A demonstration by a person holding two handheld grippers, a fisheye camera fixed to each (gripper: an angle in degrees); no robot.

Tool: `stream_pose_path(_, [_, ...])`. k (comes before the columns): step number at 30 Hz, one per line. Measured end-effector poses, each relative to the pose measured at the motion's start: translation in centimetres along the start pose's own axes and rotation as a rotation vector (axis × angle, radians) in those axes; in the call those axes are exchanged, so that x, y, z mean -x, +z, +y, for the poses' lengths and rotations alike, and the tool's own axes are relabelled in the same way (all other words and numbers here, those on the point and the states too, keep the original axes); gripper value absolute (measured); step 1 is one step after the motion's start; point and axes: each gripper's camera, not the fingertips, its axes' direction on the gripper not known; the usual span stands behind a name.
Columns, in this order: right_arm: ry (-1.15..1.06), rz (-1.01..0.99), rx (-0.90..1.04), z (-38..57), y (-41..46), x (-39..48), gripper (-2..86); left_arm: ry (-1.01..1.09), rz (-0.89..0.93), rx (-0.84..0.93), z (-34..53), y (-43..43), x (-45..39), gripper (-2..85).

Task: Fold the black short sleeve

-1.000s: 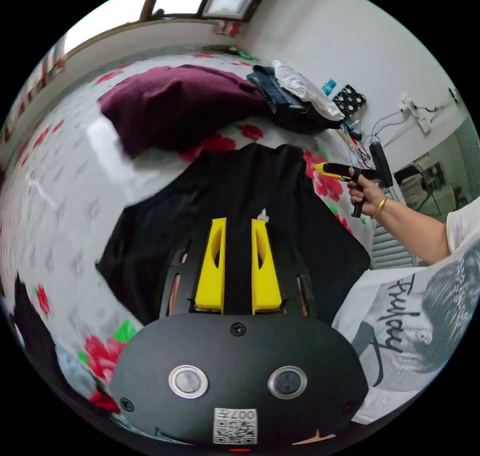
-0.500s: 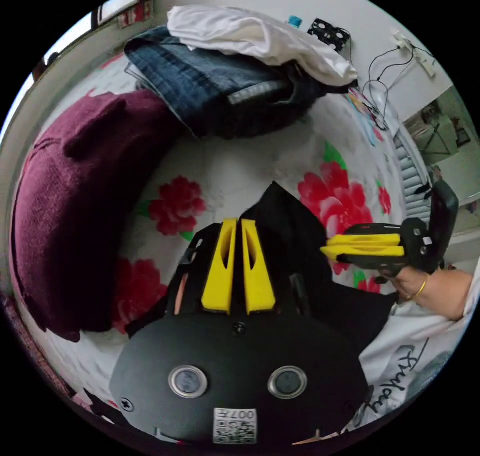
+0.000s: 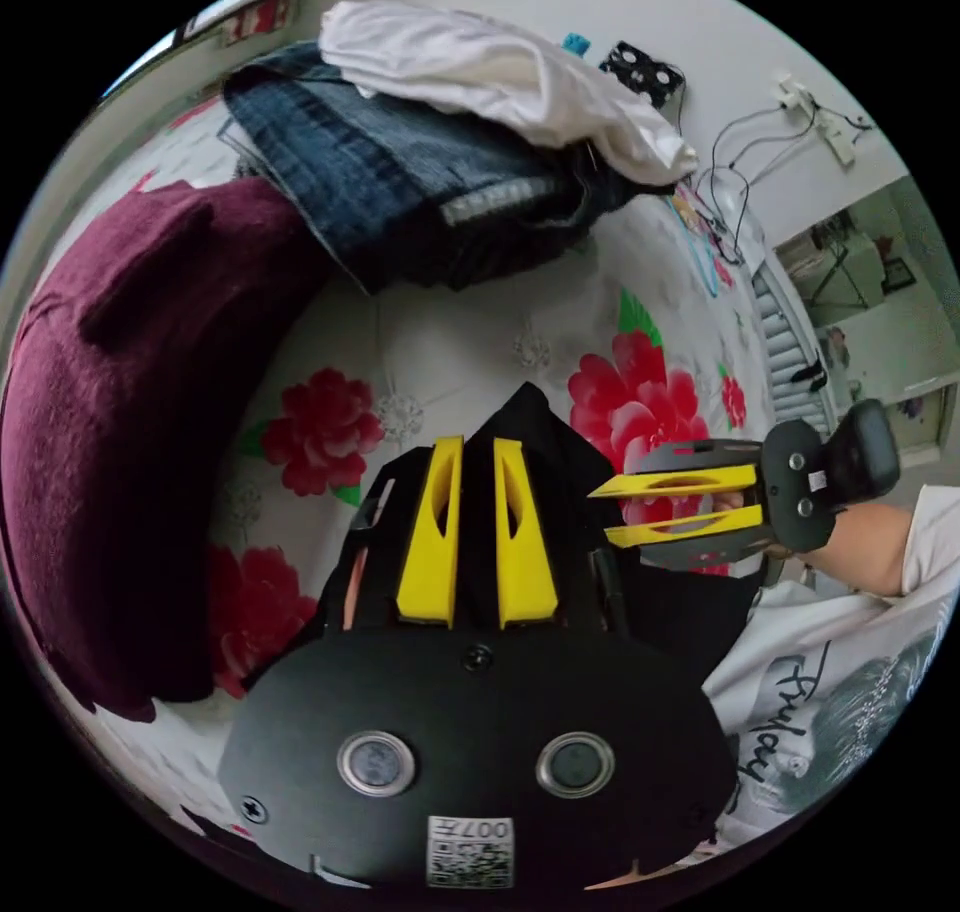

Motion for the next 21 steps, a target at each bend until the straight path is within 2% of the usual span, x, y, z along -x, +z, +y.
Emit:
stream_pose_path(2, [-0.001,0.005,-0.046,1.2,-1.9,0.2,0.3,0.031,-0.063,-0.021,0.3,0.2,0.1,0.1])
stream_pose_path(5, [0.088,-0.075,-0.157,3.4,-6.1,-1.1,0.0,0.002,-0.042,-0.026,0.7,0.1,2.1,-0.7])
stream_pose_path(7, [0.203,-0.224,-0.248,5.4,-8.9,-3.3,-0.1,-0.063,0.024,-0.081,1.5,-0.8,4.1,-0.9])
stream_pose_path(12, [0.455,-0.572,-0.407,9.4,-10.2,-7.4,-0.1,-0.316,0.338,-0.259,5.4,-3.3,11.5,-0.9])
stream_pose_path(16, [0.598,-0.853,-0.531,11.5,-9.0,-7.8,-0.1,-0.348,0.364,-0.278,7.1,-4.2,13.8,-0.9])
stream_pose_path(18, [0.591,-0.845,-0.539,11.7,-9.2,-6.5,-0.1,-0.386,0.389,-0.280,8.0,-4.4,15.1,-1.0])
stream_pose_path(20, [0.498,-0.731,-0.522,11.0,-10.7,-3.9,-0.1,-0.405,0.404,-0.263,8.5,-4.2,15.9,-1.0])
stream_pose_path(21, [0.396,-0.593,-0.483,10.1,-12.0,-1.3,-0.1,-0.398,0.401,-0.245,8.6,-4.0,16.1,-1.0])
